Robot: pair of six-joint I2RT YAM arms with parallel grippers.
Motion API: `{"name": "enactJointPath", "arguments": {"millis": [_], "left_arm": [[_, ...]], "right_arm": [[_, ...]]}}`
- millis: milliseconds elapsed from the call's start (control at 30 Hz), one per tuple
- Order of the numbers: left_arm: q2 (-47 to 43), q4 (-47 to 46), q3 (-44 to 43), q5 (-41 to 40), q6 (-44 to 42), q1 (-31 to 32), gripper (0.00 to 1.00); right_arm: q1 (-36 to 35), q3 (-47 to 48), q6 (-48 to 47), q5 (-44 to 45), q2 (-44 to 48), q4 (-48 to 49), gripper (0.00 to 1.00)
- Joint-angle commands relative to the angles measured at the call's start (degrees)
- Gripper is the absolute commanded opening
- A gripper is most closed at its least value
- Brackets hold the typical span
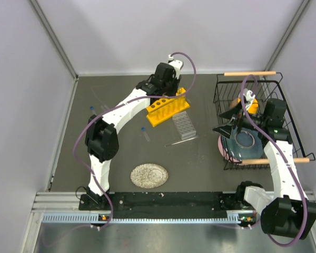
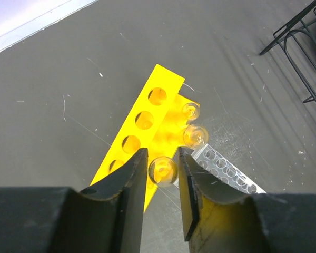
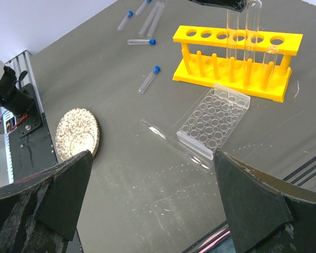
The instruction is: Organize the chemistry lab equipment
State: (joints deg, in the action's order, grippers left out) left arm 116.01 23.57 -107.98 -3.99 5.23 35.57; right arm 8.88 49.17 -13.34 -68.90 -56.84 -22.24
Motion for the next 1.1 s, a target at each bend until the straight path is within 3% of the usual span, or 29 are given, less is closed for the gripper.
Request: {"name": "enactJointPath", "arguments": {"millis": [0, 333, 633, 800, 933, 1067], "left_arm": [[-0.6, -2.22, 1.19, -0.76, -0.4, -0.24, 0.41], [-4.11, -2.83, 4.27, -1.2, 1.18, -0.24, 0.59], [-16.06, -3.53, 11.38, -3.39, 2.85, -0.24, 0.88], [-28.44, -6.42, 22.09, -7.78, 3.73, -0.33, 0.99], [-39.08, -9.68, 33.77, -7.79, 3.91, -1.47, 0.99], [-50.77, -10.13, 42.93, -4.28, 5.05, -3.14, 0.99]], "right_arm": [[0.78, 0.23, -1.42, -2.2, 1.2, 1.94, 0.99], [2.71, -0.91, -2.74, -6.06, 2.26, 1.85, 0.99], [5.35, -0.14, -9.49, -11.42, 2.87, -2.36, 0.99], [5.18, 6.28, -20.66, -13.01, 3.14, -15.89, 0.99], [2.64, 11.02, -22.08, -11.43, 4.28, -17.57, 0.99], [-4.56, 17.0, -26.35, -4.33, 1.48, -24.23, 0.99]]}}
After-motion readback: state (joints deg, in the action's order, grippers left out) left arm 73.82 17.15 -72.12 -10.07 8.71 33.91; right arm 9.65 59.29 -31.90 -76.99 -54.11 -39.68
